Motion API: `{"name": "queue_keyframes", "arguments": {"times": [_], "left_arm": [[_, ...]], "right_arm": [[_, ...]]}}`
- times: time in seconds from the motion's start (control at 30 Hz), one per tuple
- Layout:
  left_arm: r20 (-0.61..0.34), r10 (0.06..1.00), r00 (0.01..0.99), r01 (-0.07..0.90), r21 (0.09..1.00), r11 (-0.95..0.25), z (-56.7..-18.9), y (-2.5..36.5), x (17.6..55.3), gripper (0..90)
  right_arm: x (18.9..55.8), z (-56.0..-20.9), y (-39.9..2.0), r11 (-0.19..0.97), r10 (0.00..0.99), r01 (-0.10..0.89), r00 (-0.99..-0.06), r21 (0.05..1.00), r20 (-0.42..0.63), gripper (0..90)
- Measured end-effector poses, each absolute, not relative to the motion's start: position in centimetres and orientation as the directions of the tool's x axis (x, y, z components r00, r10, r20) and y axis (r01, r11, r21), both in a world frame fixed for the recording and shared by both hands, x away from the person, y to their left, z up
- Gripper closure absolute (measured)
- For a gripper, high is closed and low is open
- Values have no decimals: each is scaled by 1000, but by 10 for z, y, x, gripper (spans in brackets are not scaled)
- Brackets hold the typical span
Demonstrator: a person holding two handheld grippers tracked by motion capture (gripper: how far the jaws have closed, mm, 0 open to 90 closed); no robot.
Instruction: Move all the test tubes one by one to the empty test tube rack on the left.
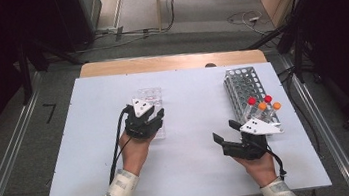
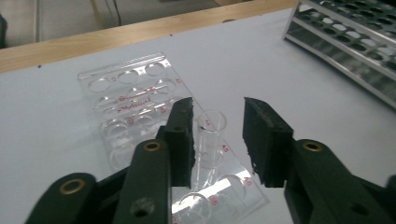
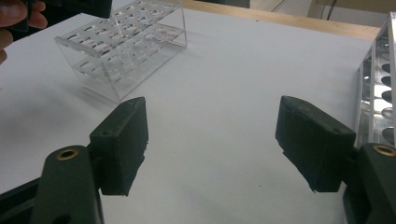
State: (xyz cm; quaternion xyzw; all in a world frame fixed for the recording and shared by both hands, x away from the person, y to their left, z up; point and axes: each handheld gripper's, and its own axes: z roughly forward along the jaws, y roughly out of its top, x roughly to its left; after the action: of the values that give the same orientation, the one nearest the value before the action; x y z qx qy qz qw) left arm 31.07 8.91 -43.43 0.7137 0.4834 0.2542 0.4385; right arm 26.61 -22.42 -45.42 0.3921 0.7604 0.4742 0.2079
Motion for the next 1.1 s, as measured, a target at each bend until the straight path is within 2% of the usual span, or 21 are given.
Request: {"name": "queue_keyframes", "arguments": {"times": [0.07,0.1,0.2,0.3,0.9,1.1], "left_arm": [[-63,909,411,457,877,-146,-432,90,307,537],[-66,907,416,454,879,-145,-430,90,305,537],[-73,903,424,444,886,-136,-426,93,296,403],[-108,899,425,443,890,-103,-422,99,289,309],[-157,910,383,474,879,-48,-424,130,273,133],[-167,909,382,478,878,-40,-426,134,272,123]], "right_arm": [[265,-454,-226,242,796,401,-603,883,56,239],[265,-454,-226,242,796,401,-603,883,56,239],[264,-454,-230,243,801,402,-597,883,51,239],[261,-452,-238,233,807,402,-588,885,54,239],[251,-447,-276,195,856,410,-514,891,49,252],[251,-447,-285,185,874,417,-484,890,45,260]]}}
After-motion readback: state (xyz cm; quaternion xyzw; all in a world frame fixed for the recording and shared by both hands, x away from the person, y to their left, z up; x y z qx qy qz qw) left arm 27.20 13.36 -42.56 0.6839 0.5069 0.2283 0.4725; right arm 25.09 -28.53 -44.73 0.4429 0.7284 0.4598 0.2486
